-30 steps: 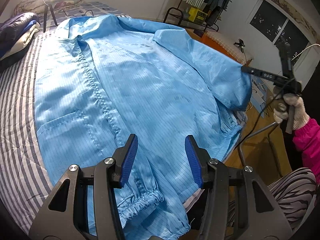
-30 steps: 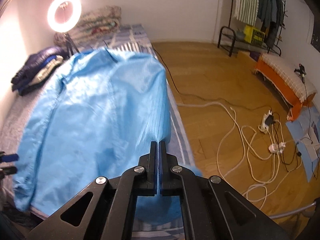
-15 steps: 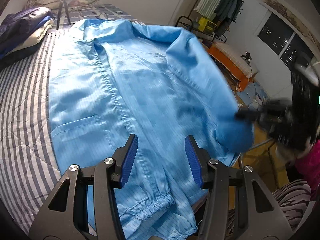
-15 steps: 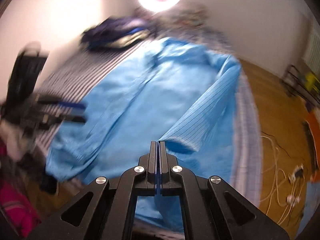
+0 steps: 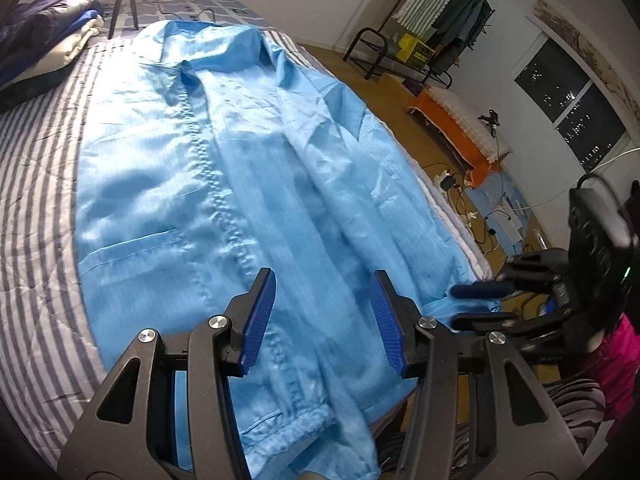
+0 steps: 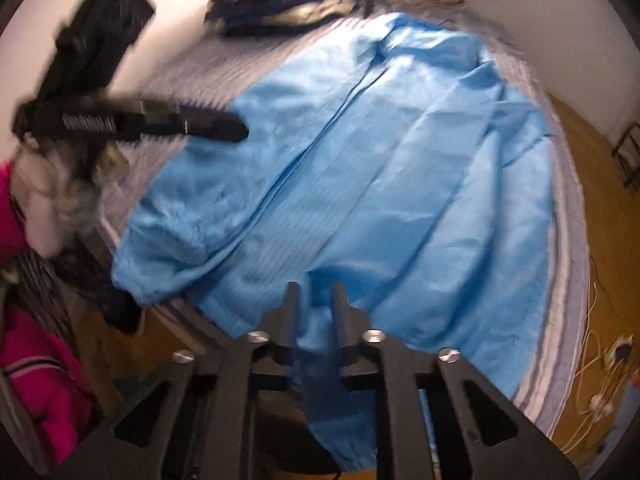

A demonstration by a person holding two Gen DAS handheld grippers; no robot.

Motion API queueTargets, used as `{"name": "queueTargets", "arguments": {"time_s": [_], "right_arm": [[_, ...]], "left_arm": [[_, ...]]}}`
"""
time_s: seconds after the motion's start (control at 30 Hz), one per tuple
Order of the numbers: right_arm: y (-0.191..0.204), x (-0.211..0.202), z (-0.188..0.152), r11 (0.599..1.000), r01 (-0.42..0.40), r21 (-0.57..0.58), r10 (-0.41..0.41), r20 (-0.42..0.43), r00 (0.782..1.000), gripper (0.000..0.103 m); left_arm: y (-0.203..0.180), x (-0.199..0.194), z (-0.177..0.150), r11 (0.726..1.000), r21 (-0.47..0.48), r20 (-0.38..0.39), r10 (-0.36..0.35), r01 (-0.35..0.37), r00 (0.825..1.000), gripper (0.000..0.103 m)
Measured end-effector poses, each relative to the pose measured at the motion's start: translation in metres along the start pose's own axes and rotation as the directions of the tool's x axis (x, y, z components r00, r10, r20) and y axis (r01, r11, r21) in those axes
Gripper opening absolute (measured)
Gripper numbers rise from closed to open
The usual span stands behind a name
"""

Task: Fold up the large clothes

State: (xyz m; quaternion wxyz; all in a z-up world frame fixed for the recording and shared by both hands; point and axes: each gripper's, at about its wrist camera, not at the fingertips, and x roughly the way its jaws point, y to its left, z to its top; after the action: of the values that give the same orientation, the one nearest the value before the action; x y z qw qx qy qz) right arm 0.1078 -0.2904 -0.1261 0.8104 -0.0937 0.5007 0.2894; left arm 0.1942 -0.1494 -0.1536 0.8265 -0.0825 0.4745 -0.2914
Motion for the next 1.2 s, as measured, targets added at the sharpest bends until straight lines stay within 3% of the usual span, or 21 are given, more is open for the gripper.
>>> {"name": "queueTargets", "arguments": {"time_s": [0.03, 0.13, 0.27, 0.4, 0.53, 0.77, 0.9, 1.2], "right_arm": [[-0.007, -0.008, -0.001, 0.999, -0.024, 0.034, 0.023, 0.031, 0.999, 0.030], [-0.033, -0.033, -0.011, 0.988, -0.077, 0.135, 0.061, 0.119, 0.991, 0.030], [-0.077, -0.037, -0.018, 0.956, 0.057, 0.289, -0.093, 0.113, 0.989, 0.030], [-0.142, -0.021, -0.035, 0.869, 0.135, 0.476, -0.185, 0.058, 0.981, 0.030], [-0.197, -0.008, -0.040, 0.787, 0.043, 0.615, -0.150, 0.123, 0.981, 0.030], [-0.242, 0.022, -0.012, 0.749, -0.109, 0.654, -0.045, 0.214, 0.976, 0.030], [-0.265, 0.047, -0.003, 0.717, -0.148, 0.681, -0.014, 0.226, 0.974, 0.030], [-0.322, 0.074, 0.040, 0.588, -0.366, 0.722, 0.061, 0.412, 0.909, 0.030]], "left_arm": [[-0.003, 0.003, 0.001, 1.000, 0.004, -0.003, -0.007, 0.007, 1.000, 0.050], [-0.011, 0.012, 0.005, 1.000, 0.011, -0.020, -0.029, 0.030, 0.999, 0.050], [-0.019, 0.031, 0.007, 0.996, -0.010, -0.067, -0.084, 0.084, 0.994, 0.050], [-0.019, 0.049, 0.003, 0.997, -0.029, -0.091, -0.078, 0.075, 0.993, 0.050], [-0.013, 0.063, -0.005, 0.998, -0.027, -0.132, -0.056, 0.053, 0.990, 0.050], [-0.001, 0.077, -0.017, 0.999, -0.021, -0.173, -0.035, 0.032, 0.984, 0.050], [-0.001, 0.078, -0.019, 0.999, 0.004, -0.171, -0.035, 0.036, 0.985, 0.050], [-0.002, 0.081, -0.024, 0.998, 0.053, -0.159, -0.035, 0.044, 0.987, 0.050]]}}
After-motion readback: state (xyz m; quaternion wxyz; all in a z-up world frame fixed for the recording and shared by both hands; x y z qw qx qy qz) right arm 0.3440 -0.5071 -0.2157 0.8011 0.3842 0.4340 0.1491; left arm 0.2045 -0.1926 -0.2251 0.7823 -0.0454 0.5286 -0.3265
